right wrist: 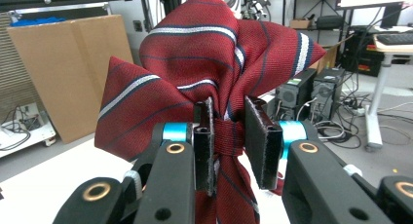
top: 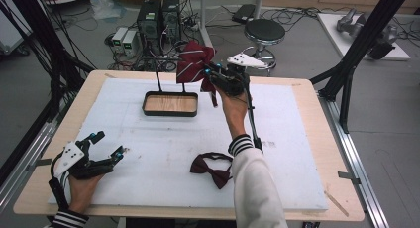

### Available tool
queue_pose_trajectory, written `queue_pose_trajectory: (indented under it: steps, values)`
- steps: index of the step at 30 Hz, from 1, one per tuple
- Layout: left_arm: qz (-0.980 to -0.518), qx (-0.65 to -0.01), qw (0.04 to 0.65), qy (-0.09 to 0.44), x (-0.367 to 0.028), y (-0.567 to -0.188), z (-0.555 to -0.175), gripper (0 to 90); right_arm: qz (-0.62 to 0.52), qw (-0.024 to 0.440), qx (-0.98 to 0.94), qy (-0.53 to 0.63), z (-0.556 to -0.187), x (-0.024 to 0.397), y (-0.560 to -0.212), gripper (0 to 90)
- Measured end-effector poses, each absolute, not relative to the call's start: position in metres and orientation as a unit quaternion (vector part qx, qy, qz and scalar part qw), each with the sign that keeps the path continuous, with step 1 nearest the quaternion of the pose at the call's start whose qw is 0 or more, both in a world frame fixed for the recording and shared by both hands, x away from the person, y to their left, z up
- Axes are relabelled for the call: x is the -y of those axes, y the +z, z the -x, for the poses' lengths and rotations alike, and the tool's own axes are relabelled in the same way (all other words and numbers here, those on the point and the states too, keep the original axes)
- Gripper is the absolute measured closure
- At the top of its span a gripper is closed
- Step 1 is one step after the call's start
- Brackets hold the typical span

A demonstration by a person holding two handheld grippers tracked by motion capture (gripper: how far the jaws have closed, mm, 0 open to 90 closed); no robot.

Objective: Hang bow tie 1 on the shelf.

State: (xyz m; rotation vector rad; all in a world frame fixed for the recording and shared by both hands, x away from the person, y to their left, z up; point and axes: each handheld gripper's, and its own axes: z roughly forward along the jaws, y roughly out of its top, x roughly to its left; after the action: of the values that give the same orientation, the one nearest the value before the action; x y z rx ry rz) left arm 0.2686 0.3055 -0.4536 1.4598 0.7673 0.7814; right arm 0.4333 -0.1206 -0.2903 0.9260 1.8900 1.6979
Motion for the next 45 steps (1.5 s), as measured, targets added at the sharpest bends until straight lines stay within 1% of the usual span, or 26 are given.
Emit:
queue_pose_trajectory:
  steps: [9,26,35,45]
  values:
    - [-0.632,-0.332,0.613,0.338,-0.306,-0.454,-0.269,12.7,-0.325,0.200,-0.687,0.618,-0.434,0.103,-0.294,74.9]
    - [-0.632,-0.332,0.613,0.337,-0.306,-0.454,-0.269,12.7,-0.314,0.195,-0.693,0.618,-0.434,0.086,-0.290,74.9]
    - [-0.633,-0.332,0.613,0.336,-0.306,-0.453,-0.269,12.7,-0.315,0.185,-0.695,0.619,-0.441,0.079,-0.288,74.9]
    - [-0.634,-0.331,0.614,0.334,-0.306,-0.453,-0.269,12.7,-0.319,0.184,-0.691,0.622,-0.452,0.070,-0.283,74.9]
